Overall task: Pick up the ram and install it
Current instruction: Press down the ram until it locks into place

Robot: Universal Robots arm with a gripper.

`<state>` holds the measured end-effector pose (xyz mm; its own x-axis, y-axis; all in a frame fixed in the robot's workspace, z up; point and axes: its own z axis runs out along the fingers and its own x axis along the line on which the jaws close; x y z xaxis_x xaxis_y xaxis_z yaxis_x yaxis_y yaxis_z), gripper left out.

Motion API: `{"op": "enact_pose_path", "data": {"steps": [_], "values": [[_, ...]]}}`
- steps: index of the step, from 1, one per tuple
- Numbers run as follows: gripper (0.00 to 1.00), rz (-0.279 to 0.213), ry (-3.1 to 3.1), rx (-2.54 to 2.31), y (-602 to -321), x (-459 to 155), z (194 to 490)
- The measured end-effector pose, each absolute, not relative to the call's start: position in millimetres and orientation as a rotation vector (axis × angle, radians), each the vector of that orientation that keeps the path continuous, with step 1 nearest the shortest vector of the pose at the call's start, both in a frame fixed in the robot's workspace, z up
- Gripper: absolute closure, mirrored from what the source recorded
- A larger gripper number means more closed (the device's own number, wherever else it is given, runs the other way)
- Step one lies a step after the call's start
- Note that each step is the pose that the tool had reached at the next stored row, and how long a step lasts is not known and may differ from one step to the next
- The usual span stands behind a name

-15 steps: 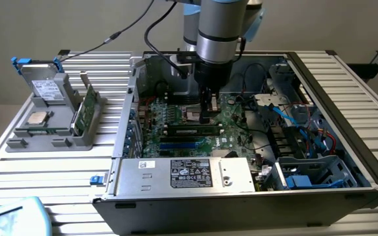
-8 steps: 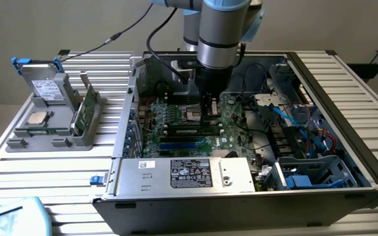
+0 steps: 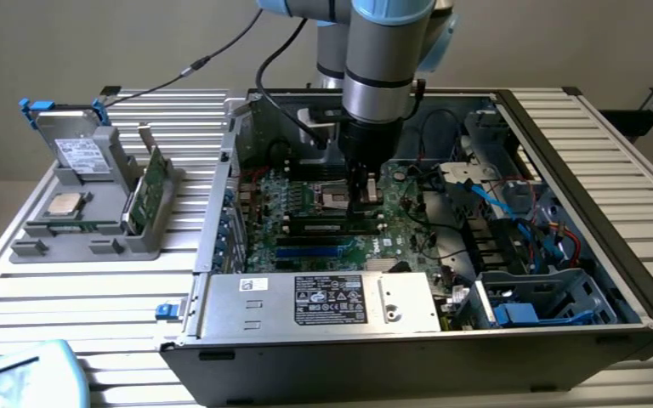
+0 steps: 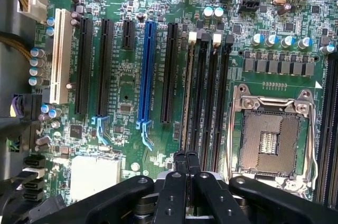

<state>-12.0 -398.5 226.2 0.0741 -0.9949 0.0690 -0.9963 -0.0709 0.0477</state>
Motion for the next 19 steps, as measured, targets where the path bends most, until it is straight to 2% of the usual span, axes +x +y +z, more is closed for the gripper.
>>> {"op": "enact_pose_path", "data": {"steps": [19], "values": [[0.89, 0.036, -2.086, 2.243, -398, -41, 230]]}}
